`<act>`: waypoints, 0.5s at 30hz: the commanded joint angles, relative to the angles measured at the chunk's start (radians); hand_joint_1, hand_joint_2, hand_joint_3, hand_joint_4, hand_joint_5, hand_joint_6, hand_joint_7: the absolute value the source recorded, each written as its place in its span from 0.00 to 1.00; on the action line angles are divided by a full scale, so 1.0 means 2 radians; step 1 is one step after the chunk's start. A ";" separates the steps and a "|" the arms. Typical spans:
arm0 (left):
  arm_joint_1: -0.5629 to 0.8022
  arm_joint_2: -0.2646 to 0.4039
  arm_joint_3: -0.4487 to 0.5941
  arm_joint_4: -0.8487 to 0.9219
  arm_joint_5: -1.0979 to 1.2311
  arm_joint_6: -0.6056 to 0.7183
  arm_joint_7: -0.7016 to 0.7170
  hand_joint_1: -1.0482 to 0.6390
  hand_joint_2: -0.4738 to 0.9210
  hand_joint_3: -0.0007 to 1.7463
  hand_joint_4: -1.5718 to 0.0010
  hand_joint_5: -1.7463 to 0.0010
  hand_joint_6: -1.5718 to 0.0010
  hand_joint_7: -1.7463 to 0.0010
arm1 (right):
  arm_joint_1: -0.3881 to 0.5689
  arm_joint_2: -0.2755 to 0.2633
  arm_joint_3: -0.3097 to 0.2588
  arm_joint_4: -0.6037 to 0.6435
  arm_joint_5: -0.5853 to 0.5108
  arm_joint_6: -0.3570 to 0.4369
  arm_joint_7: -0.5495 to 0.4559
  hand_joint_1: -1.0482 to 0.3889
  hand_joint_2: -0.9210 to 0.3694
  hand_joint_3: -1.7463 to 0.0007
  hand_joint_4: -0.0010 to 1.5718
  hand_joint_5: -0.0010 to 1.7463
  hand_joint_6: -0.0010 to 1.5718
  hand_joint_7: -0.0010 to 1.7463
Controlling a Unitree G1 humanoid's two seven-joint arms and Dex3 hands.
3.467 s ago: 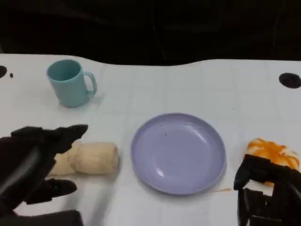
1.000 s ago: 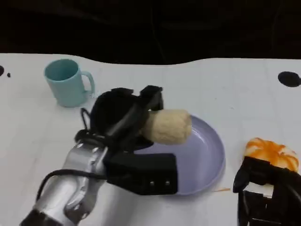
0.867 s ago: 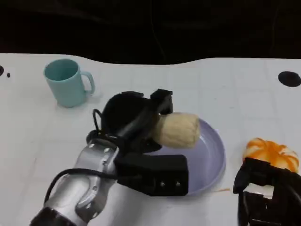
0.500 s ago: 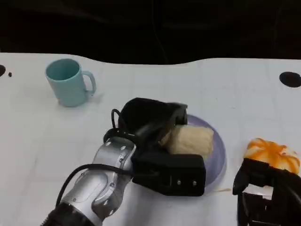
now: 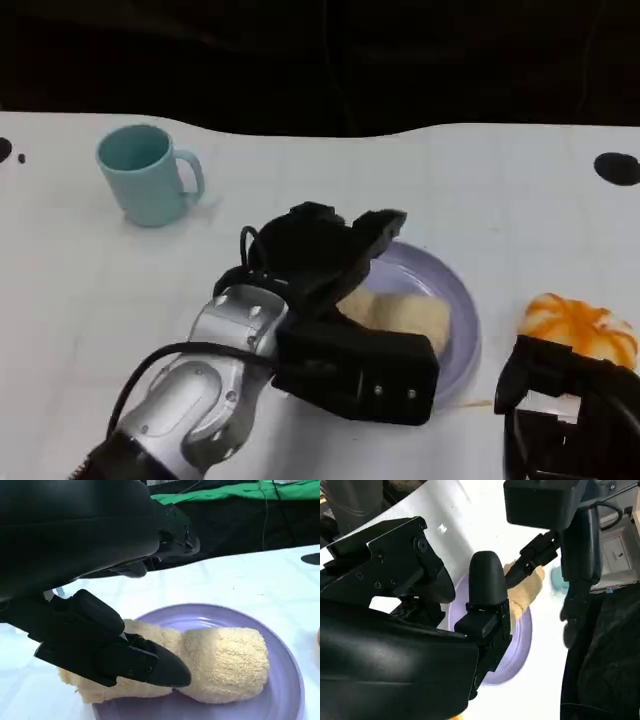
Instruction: Grasp the towel on the left side of the plate with the left hand and place it into the plate.
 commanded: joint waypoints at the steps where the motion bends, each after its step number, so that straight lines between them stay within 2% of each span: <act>1: 0.015 0.021 0.009 -0.027 -0.003 -0.004 -0.009 0.07 1.00 0.18 0.96 0.83 0.96 0.98 | 0.001 -0.008 -0.001 -0.005 -0.003 -0.002 0.000 0.75 0.28 0.17 0.55 1.00 0.41 1.00; 7: 0.043 0.042 0.049 -0.081 -0.053 -0.025 -0.015 0.12 1.00 0.17 0.94 0.78 0.92 0.96 | 0.001 -0.007 0.002 -0.008 -0.005 0.003 -0.003 0.75 0.27 0.18 0.53 1.00 0.40 1.00; 10: 0.061 0.058 0.077 -0.100 -0.095 -0.060 -0.006 0.22 1.00 0.17 0.87 0.73 0.85 0.94 | 0.001 -0.004 0.001 -0.008 -0.004 0.003 -0.002 0.75 0.26 0.18 0.53 1.00 0.39 1.00; 11: 0.071 0.062 0.091 -0.105 -0.111 -0.074 0.004 0.26 1.00 0.16 0.82 0.71 0.80 0.92 | 0.001 -0.004 0.001 -0.009 -0.004 0.005 -0.004 0.76 0.27 0.18 0.53 1.00 0.39 1.00; 12: 0.082 0.065 0.104 -0.110 -0.127 -0.087 0.014 0.30 1.00 0.15 0.72 0.66 0.74 0.90 | 0.001 -0.003 0.001 -0.010 -0.004 0.007 -0.005 0.75 0.27 0.18 0.53 1.00 0.39 1.00; 15: 0.107 0.067 0.138 -0.109 -0.170 -0.132 0.041 0.36 1.00 0.14 0.60 0.60 0.66 0.88 | 0.000 -0.003 0.002 -0.012 -0.004 0.009 -0.007 0.75 0.27 0.18 0.53 1.00 0.39 1.00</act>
